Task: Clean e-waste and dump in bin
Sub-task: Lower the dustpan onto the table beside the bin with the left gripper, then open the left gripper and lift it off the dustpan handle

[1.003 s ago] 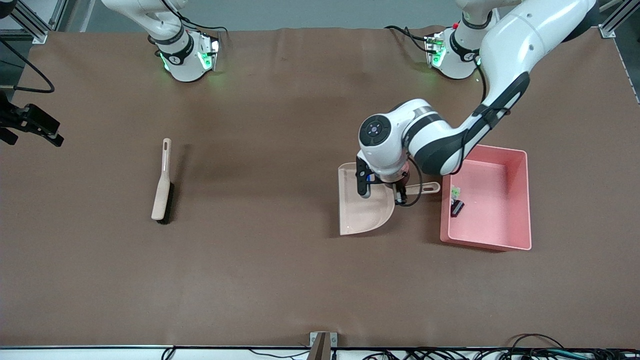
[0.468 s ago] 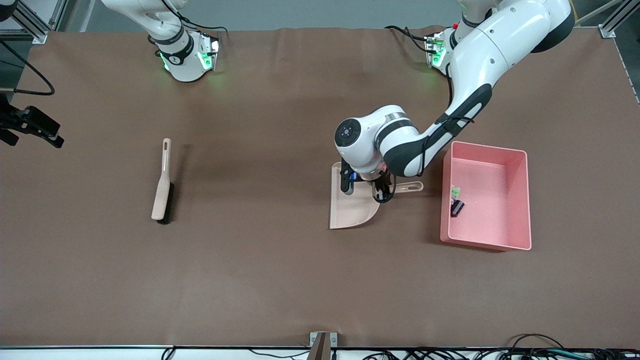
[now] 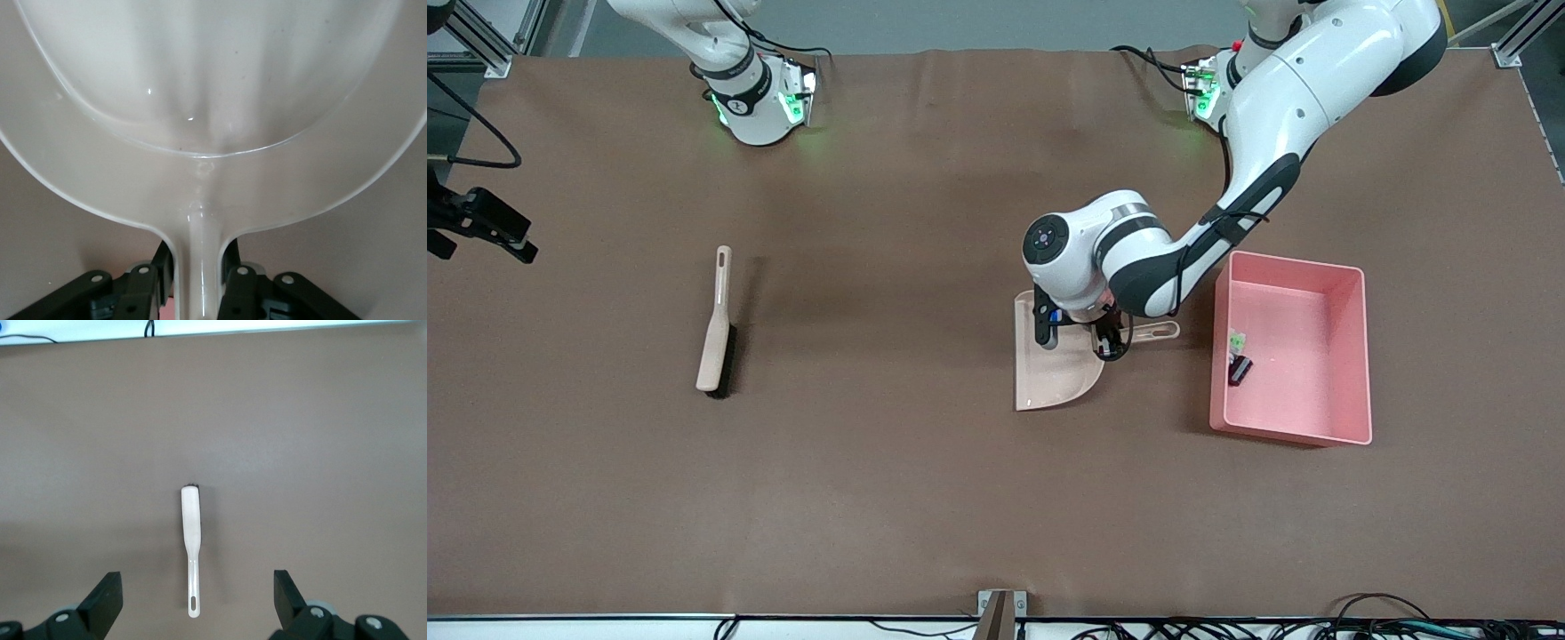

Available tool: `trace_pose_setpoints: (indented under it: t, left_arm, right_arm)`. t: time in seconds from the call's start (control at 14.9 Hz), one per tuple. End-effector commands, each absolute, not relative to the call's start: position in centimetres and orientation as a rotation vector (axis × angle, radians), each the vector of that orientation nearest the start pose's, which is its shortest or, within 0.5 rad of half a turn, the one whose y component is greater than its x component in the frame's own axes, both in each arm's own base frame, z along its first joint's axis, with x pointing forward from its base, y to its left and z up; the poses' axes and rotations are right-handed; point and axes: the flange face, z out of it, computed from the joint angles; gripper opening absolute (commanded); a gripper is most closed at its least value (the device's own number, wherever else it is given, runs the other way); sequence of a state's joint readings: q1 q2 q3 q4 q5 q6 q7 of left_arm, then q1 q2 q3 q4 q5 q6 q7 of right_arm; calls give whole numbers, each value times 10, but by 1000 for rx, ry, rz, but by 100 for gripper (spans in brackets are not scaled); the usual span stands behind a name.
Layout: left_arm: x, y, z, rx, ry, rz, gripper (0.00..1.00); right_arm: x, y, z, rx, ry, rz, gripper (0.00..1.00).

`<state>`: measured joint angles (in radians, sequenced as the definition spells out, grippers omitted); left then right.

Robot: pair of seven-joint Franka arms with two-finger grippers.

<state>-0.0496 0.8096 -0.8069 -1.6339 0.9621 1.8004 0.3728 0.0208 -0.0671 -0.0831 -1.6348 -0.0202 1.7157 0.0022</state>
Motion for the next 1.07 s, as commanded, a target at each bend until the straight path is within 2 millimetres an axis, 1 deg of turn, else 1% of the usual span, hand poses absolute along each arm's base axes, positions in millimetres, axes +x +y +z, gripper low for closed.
trace_pose_setpoints:
  t: [0.0, 0.13, 0.2, 0.4, 0.47, 0.54, 0.6, 0.74, 0.8, 0.94, 1.0]
  left_arm:
    - [519, -406, 227, -1962, 1933, 304, 9]
    - [514, -411, 226, -1951, 1939, 305, 11]
    - [515, -410, 226, -1951, 1939, 305, 16]
    - [515, -410, 227, -1953, 1938, 304, 22]
    - [516, -410, 226, -1952, 1938, 305, 35]
    - [517, -407, 226, -1959, 1932, 308, 99]
    - [516, -409, 228, -1961, 1928, 304, 100]
    - [524, -400, 231, -2004, 1878, 300, 100]
    - [526, -398, 237, -2038, 1865, 302, 100]
    - [542, -392, 255, -2144, 1816, 322, 100]
    - [548, -390, 268, -2180, 1782, 336, 100]
  right_arm:
    - [546, -38, 656, -3155, 117, -234, 100]
    - [547, -39, 657, -3154, 122, -244, 100]
    - [547, -40, 659, -3154, 125, -251, 100]
    - [550, -38, 656, -3155, 115, -246, 100]
    - [551, -38, 654, -3155, 115, -242, 100]
    - [554, -37, 650, -3157, 112, -232, 100]
    - [555, -37, 649, -3157, 112, -227, 100]
    - [555, -36, 650, -3158, 110, -234, 100]
    - [555, -37, 653, -3156, 112, -244, 100]
    - [555, -39, 653, -3156, 117, -246, 100]
    - [555, -39, 654, -3156, 117, -246, 100]
